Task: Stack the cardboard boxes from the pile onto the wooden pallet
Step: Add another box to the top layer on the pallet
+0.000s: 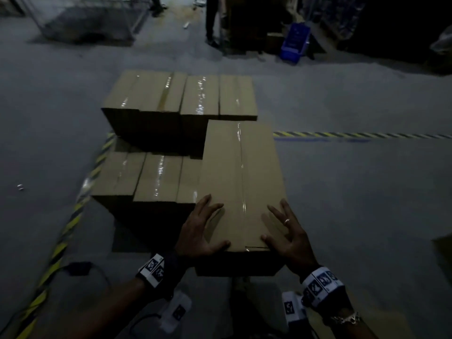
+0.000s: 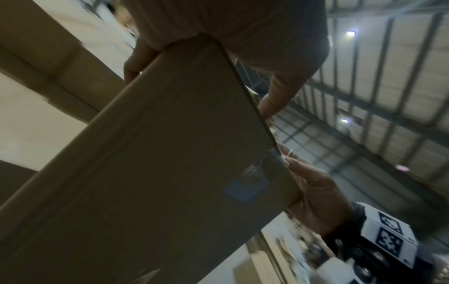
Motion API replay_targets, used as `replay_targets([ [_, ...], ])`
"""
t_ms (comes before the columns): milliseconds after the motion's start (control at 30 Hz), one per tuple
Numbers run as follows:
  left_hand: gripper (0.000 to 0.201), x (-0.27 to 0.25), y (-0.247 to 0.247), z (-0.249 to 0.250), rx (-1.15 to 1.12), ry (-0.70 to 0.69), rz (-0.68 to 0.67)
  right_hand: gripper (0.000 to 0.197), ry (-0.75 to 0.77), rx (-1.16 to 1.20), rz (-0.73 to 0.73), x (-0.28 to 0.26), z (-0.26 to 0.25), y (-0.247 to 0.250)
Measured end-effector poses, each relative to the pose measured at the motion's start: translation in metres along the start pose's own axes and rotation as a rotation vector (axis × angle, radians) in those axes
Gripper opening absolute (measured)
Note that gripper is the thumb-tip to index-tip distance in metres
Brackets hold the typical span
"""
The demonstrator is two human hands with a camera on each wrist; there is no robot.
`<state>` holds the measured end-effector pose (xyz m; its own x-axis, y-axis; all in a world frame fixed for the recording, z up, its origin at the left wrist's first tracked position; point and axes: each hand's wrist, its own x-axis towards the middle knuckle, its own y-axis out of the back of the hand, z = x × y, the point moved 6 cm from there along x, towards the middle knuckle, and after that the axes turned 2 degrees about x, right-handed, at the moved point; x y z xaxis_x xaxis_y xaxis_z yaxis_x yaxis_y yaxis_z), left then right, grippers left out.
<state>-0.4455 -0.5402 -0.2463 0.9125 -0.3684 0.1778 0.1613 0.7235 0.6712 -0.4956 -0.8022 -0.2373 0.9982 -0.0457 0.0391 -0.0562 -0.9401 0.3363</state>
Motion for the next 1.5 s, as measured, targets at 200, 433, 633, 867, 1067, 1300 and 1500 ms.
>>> replay_targets([
  [200, 0.090, 0.048, 0.039, -0.059, 0.091, 0.152, 0.088, 0.084, 0.008, 0.136, -0.204, 0.112, 0.009, -0.053],
  [433, 0.086, 0.113, 0.081, -0.103, 0.136, 0.275, 0.160, 0.104, -0.078, 0.219, -0.394, 0.230, 0.013, -0.095],
  [633, 0.084, 0.137, 0.111, -0.131, 0.152, 0.318, 0.234, 0.106, -0.087, 0.248, -0.453, 0.291, 0.005, -0.132],
  [867, 0.082, 0.123, 0.166, -0.189, 0.172, 0.369, 0.254, 0.106, -0.080, 0.243, -0.520, 0.325, -0.013, -0.214],
  [1067, 0.079, 0.098, 0.227, -0.269, 0.135, 0.360, 0.291, 0.106, -0.068, 0.191, -0.537, 0.342, -0.039, -0.311],
  [1300, 0.080, 0.061, 0.315, -0.382, 0.092, 0.332, 0.248, 0.091, -0.119, 0.164, -0.526, 0.344, -0.075, -0.450],
  [1500, 0.079, 0.042, 0.387, -0.459, 0.060, 0.337, 0.172, 0.087, -0.142, 0.077, -0.480, 0.343, -0.101, -0.546],
])
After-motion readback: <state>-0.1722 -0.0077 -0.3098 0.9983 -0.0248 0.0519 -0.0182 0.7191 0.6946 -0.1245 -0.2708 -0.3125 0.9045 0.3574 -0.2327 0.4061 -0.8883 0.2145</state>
